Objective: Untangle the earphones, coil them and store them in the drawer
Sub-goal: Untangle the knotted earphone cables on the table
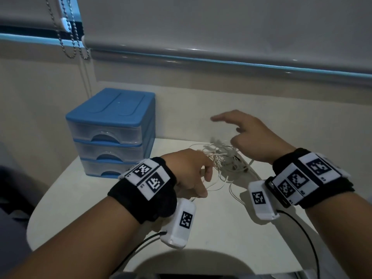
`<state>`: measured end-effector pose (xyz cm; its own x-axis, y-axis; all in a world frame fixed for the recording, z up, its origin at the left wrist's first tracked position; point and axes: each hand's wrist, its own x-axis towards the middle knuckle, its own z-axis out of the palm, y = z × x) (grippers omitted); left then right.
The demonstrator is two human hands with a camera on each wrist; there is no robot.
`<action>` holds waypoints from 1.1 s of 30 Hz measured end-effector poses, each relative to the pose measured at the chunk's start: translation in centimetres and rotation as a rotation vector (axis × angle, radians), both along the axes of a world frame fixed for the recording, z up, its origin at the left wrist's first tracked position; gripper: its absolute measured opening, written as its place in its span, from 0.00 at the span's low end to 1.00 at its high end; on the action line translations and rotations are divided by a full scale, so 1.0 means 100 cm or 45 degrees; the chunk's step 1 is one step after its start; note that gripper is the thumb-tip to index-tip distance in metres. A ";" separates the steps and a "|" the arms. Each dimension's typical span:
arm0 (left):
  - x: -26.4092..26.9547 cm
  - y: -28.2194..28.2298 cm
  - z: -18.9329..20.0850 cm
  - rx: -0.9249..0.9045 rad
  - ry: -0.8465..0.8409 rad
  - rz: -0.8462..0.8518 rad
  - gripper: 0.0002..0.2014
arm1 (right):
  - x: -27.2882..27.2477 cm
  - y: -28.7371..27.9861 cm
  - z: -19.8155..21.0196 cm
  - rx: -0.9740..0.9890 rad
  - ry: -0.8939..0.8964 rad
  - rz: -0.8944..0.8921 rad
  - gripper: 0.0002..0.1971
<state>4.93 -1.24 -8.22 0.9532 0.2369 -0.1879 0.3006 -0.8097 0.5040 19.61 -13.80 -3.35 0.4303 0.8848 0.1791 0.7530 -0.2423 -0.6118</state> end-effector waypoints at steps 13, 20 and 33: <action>-0.016 -0.001 0.024 0.204 -0.056 0.086 0.10 | 0.007 -0.005 -0.028 -0.616 -0.395 0.171 0.25; -0.026 0.005 0.034 -0.413 -0.692 0.186 0.06 | 0.010 -0.002 -0.030 -0.639 -0.419 0.148 0.15; -0.029 0.005 0.075 -0.920 -1.282 0.245 0.05 | 0.013 -0.005 -0.024 -0.453 -0.207 0.118 0.08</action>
